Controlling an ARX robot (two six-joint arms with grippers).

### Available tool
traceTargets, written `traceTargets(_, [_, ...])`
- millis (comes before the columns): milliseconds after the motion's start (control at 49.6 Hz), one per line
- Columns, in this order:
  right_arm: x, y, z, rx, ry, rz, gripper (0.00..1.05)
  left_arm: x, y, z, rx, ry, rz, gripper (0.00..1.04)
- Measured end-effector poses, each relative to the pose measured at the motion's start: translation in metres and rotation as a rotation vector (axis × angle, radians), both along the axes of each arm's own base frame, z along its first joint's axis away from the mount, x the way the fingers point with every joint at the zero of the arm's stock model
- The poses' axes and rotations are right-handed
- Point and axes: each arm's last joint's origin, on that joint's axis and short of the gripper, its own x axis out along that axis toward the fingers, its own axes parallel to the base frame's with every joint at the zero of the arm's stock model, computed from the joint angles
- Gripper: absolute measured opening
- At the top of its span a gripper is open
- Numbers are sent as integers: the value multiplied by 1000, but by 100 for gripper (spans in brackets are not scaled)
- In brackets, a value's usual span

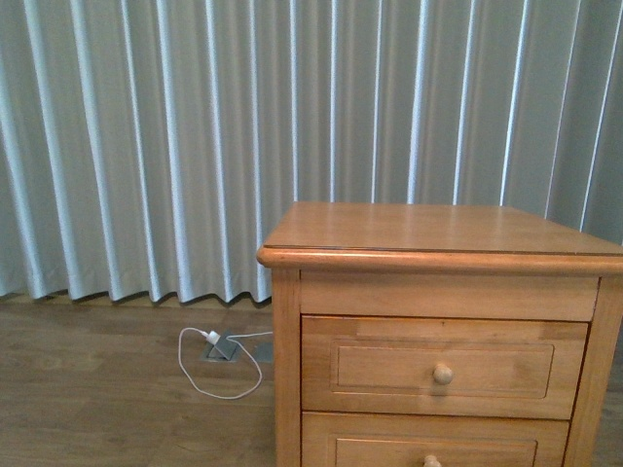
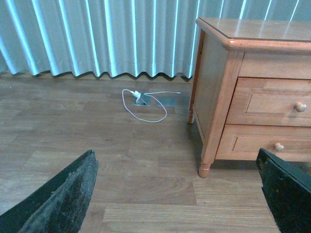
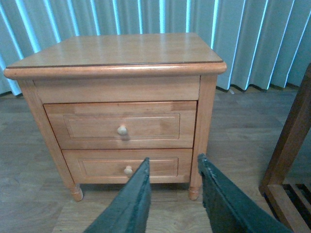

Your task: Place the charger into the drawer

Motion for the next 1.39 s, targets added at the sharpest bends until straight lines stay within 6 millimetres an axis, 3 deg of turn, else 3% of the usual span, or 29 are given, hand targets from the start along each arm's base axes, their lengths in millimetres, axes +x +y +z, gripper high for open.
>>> traceTargets(161, [-7, 0, -9, -8, -8, 0, 1, 0, 0, 0, 0, 0, 0, 99])
traceTargets(766, [-23, 0, -35, -12, -13, 0, 1, 0, 0, 0, 0, 0, 0, 99])
traceTargets(1391, [-38, 0, -37, -15, -13, 1, 2, 0, 0, 0, 0, 0, 0, 99])
